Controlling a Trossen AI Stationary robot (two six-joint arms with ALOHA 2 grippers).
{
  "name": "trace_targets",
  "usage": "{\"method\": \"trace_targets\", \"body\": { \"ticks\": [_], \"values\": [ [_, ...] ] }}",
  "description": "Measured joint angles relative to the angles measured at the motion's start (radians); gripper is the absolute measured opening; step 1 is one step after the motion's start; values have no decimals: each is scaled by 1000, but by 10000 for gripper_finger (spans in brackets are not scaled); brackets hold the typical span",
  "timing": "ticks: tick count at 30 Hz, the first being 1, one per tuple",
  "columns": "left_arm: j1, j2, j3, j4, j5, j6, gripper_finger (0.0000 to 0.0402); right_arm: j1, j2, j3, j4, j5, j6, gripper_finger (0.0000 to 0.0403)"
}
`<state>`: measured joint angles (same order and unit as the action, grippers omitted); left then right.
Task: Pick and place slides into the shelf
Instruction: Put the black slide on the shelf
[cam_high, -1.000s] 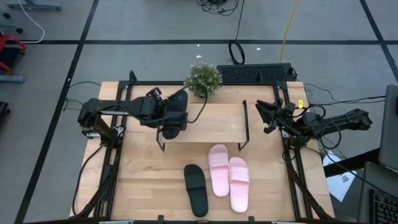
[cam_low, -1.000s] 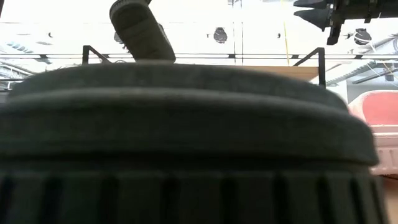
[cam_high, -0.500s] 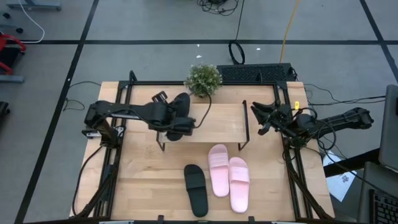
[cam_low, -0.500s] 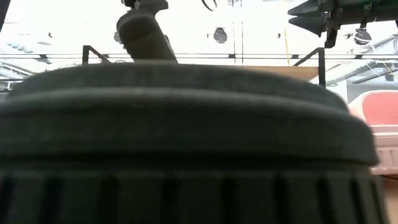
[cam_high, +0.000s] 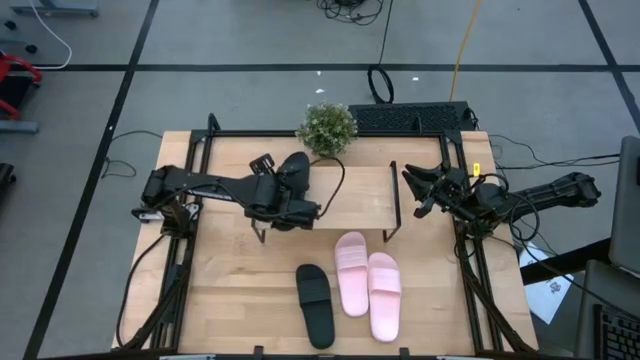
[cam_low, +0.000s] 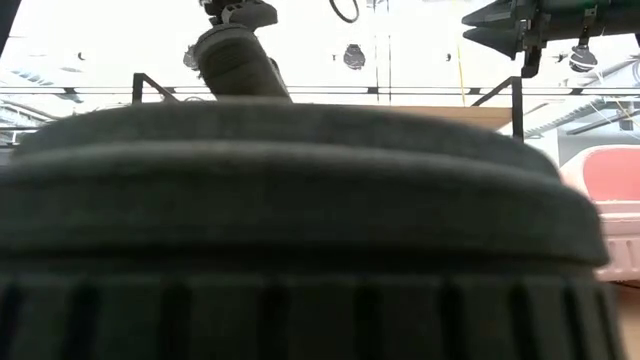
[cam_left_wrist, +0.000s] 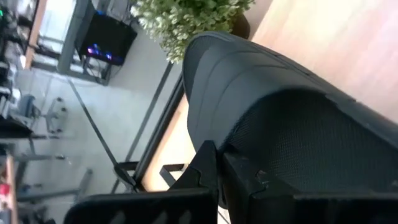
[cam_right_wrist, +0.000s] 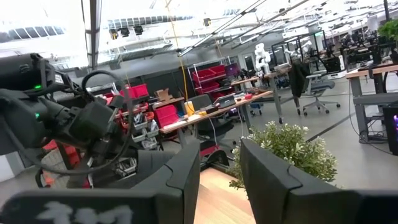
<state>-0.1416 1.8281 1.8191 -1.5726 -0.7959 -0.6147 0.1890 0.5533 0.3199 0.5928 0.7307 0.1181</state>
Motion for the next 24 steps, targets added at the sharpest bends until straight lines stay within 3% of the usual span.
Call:
{"method": "trace_targets", "body": {
  "ticks": [24],
  "values": [
    [-29,-52,0,0,-7,72,0,0,-1,0,-30,-5,1,106]
  ]
}}
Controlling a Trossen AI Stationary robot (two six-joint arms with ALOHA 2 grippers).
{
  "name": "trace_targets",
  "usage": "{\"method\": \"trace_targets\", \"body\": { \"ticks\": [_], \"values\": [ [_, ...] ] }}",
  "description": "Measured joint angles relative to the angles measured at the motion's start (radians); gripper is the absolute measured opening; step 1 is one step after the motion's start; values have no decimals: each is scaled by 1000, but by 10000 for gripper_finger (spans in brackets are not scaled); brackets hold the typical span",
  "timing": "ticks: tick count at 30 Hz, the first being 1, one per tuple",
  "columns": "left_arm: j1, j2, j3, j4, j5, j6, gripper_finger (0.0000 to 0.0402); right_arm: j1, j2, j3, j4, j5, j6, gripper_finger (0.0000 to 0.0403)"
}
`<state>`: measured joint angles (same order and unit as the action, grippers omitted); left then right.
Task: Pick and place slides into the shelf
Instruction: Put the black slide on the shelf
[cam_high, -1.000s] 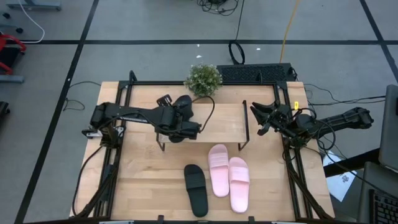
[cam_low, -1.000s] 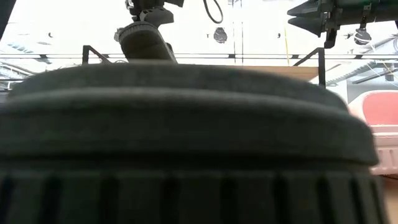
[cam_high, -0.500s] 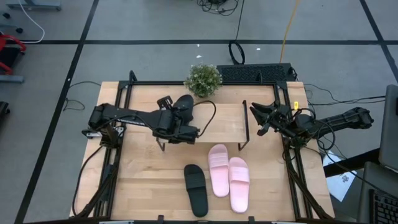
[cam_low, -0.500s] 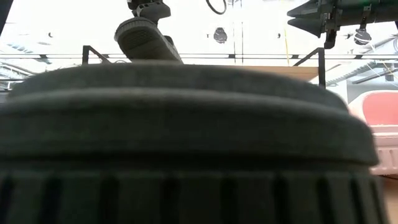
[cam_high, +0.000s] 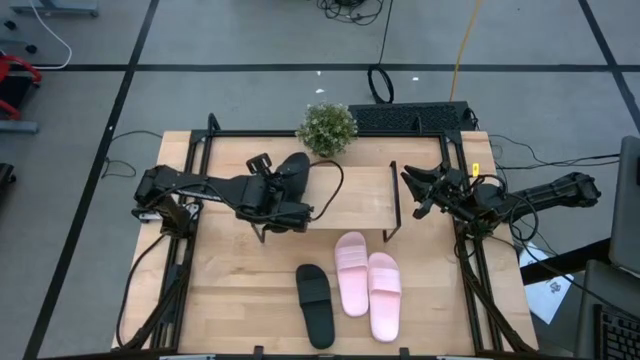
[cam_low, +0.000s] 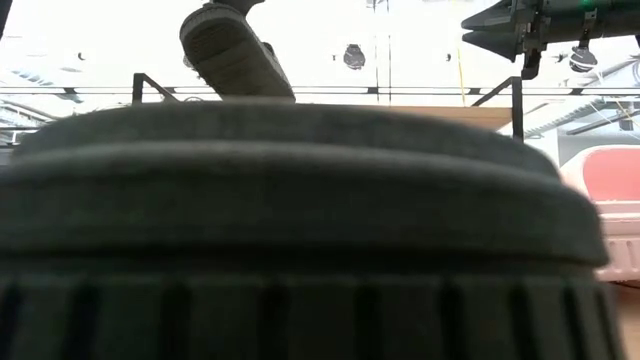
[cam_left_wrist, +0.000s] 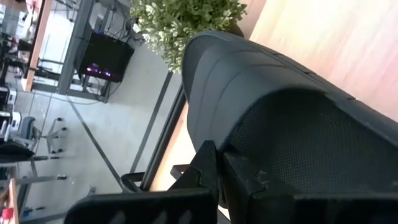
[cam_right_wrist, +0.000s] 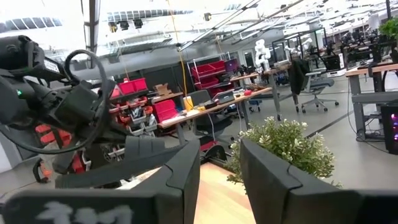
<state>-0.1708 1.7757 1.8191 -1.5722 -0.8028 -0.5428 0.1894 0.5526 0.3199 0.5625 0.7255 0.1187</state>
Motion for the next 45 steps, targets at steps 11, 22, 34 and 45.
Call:
{"method": "trace_targets", "body": {
  "ticks": [11,22,34,45],
  "values": [
    [12,1,0,1,2,49,0,-14,22,0,0,-176,78,106],
    [-29,1,0,1,-5,-8,0,-14,30,0,1,-176,87,106],
    [-152,3,20,2,-106,55,0,-106,145,65,24,-476,159,107],
    [-273,3,117,2,-243,78,0,-220,464,359,-89,-760,71,109]
  ]
}}
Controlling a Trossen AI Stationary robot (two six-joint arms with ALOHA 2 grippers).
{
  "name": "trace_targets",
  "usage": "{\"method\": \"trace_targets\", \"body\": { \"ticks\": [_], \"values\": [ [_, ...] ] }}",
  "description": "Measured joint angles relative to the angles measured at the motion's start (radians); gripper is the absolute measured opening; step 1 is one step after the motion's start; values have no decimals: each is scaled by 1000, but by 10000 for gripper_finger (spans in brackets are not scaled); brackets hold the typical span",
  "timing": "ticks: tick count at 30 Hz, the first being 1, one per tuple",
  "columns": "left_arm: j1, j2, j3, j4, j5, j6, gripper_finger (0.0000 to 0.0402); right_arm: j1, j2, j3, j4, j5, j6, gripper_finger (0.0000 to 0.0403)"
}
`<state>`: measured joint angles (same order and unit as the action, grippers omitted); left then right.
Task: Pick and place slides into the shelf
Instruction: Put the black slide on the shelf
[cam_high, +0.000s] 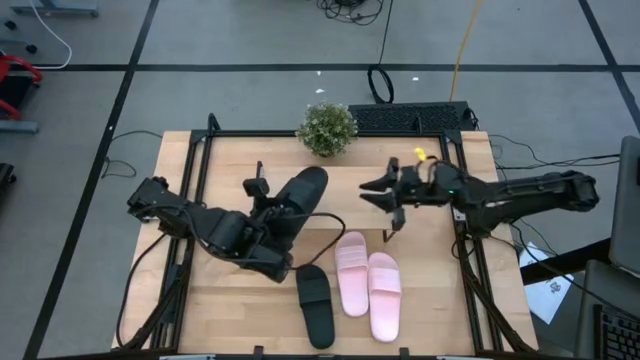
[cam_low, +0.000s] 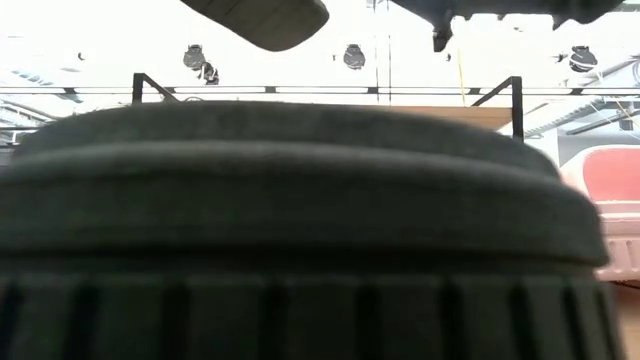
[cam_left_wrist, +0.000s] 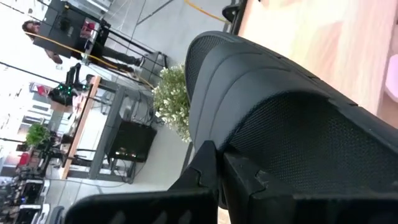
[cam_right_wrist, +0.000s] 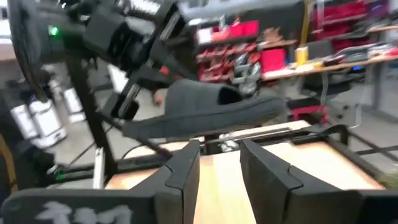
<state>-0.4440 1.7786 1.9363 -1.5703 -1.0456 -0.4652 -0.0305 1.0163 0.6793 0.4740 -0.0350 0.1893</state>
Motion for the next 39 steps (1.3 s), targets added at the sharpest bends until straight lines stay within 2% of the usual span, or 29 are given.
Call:
{"method": "trace_targets", "body": {
  "ticks": [5,10,17,22,29,34,39],
  "values": [
    [26,0,1,0,-6,9,0,-9,84,89,-8,-69,-8,132],
    [87,0,1,-1,-58,19,0,-9,94,124,-15,-65,-7,166],
    [187,0,1,-1,-58,18,0,23,117,178,-16,110,-72,196],
    [218,2,27,11,-63,0,0,39,202,264,-15,216,-140,207],
    [234,3,104,34,-85,-16,0,39,372,429,-50,251,-241,225],
    [242,2,128,33,-81,5,0,39,438,532,-123,283,-319,228],
    [245,2,130,33,-65,13,0,49,472,586,-165,400,-414,227]
  ]
}}
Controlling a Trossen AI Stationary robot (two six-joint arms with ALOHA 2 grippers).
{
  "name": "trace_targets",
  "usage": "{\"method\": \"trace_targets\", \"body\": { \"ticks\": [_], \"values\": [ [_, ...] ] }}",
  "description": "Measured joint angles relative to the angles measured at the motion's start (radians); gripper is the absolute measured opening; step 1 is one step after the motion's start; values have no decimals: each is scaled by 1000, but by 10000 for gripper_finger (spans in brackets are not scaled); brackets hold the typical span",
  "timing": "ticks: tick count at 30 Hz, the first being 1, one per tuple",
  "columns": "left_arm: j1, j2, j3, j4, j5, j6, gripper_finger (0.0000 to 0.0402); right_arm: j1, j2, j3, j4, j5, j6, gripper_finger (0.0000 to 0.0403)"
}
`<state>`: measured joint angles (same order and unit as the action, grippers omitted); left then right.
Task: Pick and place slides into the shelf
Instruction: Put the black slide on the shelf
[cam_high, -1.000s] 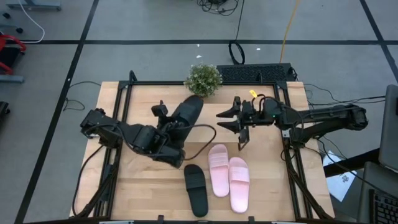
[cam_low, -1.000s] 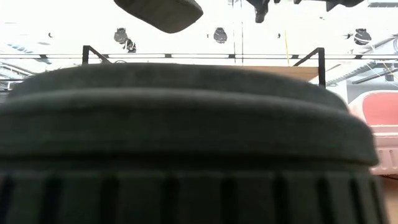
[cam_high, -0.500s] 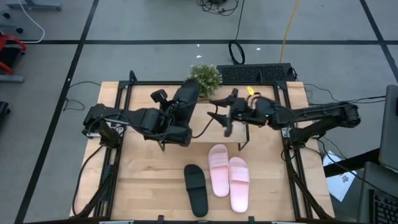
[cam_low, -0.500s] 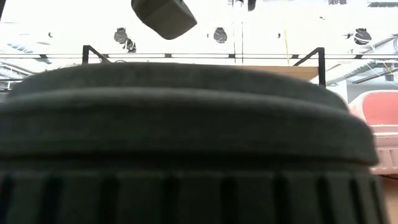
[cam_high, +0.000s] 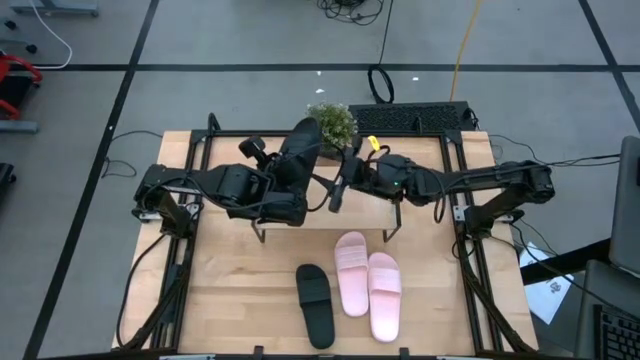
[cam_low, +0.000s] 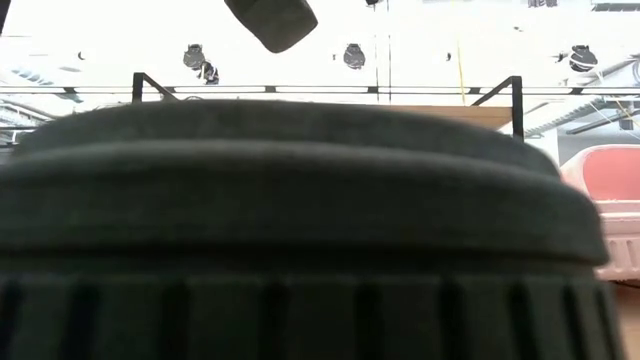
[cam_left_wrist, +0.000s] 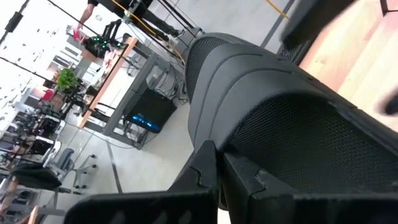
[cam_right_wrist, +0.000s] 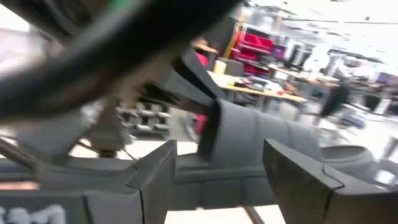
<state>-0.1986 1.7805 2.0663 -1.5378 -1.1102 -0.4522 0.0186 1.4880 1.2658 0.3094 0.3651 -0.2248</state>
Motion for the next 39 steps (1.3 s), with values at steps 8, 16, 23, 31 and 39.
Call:
{"method": "trace_targets", "body": {
  "ticks": [8,16,23,31,39],
  "values": [
    [9,0,0,21,4,9,0,3,1,16,12,78,-24,227],
    [17,0,0,145,4,115,0,5,1,16,21,80,-15,226],
    [17,0,0,163,3,140,0,5,1,16,18,81,-23,226],
    [18,0,0,159,-17,139,0,5,1,16,19,81,-29,226],
    [21,0,0,155,-43,139,0,-6,1,16,20,80,-50,226]
  ]
}}
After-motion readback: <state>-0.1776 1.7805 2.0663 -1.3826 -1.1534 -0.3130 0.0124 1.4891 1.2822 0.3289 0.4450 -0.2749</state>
